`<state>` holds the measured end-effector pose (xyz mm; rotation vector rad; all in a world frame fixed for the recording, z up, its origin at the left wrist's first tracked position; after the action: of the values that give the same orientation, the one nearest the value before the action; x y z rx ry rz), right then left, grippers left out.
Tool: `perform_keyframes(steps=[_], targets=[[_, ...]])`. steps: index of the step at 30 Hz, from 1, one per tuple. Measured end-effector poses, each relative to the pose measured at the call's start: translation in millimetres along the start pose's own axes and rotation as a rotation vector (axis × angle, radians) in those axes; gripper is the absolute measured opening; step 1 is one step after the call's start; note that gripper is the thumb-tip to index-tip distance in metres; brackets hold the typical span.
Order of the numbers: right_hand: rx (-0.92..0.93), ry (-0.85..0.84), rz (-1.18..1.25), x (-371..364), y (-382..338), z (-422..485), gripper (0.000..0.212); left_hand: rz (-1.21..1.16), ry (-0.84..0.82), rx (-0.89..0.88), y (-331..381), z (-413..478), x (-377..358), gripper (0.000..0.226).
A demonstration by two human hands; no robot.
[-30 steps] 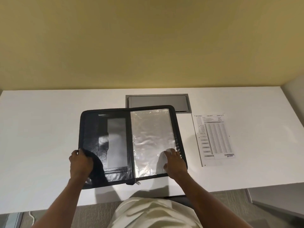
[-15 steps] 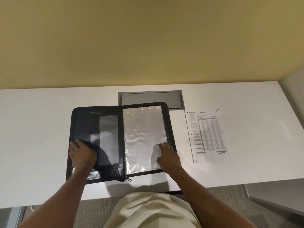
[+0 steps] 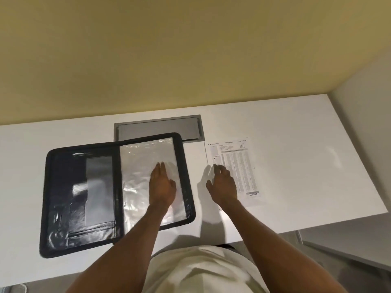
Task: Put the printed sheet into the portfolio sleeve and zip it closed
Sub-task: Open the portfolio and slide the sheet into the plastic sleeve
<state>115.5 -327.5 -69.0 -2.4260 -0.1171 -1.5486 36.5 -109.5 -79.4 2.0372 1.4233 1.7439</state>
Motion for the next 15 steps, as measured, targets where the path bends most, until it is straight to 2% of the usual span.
perform_keyframes(steps=[9,13,15], targets=[[-0.106,-0.007,0.068,20.5,94.6,31.1,0.065,-0.215,-0.127,0.008,98.9,-14.9,-101.6,0.066],[-0.194,-0.004,0.109,23.7,130.5,39.6,0.060,-0.301,-0.150,0.131,107.5,-15.1,-129.2,0.056],[-0.260,-0.010,0.159,23.7,148.0,42.4,0.057,-0.332,-0.120,0.183,108.6,-15.4,-136.9,0.042]])
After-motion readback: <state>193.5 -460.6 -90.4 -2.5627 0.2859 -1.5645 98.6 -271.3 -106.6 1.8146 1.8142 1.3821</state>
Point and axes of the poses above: each hand's wrist, its own z-axis towards the middle knuckle, its own x-axis out of the back of the hand, y = z × x, the point moved 8 cm from there along z, towards the middle knuckle, and after that the axes turned 7 degrees about -z, right-handed, at the moved point
